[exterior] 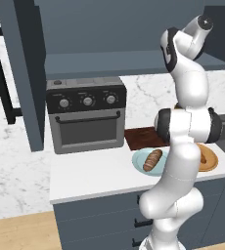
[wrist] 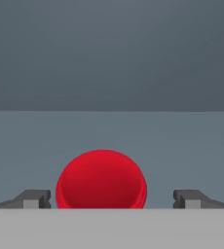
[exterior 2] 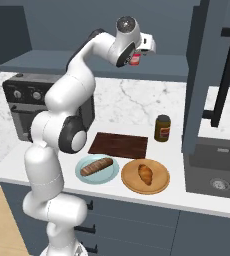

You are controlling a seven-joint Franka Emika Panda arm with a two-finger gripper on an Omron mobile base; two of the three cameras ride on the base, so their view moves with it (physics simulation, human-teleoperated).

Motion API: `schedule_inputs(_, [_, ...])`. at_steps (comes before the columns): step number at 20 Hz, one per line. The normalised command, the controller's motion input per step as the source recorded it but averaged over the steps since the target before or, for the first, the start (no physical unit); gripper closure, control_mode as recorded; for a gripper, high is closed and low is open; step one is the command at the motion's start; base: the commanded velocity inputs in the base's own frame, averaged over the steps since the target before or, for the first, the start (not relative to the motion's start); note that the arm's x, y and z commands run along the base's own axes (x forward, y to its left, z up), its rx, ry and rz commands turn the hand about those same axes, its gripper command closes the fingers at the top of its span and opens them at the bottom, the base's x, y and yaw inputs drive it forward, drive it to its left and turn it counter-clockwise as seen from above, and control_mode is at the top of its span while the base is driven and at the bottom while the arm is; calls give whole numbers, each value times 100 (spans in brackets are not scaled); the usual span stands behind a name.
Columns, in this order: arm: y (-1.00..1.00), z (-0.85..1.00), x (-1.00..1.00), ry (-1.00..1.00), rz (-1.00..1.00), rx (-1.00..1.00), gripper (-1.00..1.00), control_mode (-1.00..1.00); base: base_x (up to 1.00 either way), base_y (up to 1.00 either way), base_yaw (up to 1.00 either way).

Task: From the different types of pastries on the counter, select a croissant and place it on the cutting board. Then retrieve a jar of jam from the cabinet and place it alongside the croissant on the cutting board.

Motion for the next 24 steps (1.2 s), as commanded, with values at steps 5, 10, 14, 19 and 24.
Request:
schedule_inputs(5, [0, -5, 0, 0, 0, -2, -100, -100, 0, 0, 0])
schedule_inputs(10, [0, -10, 0, 0, 0, -2, -100, -100, 0, 0, 0])
schedule_inputs(14, [0, -8, 0, 0, 0, 0, -100, -100, 0, 0, 0])
schedule_inputs(19, [0, -5, 3, 0, 0, 0, -100, -100, 0, 0, 0])
schedule_inputs(24, [3, -2, 9, 0, 0, 0, -100, -100, 0, 0, 0])
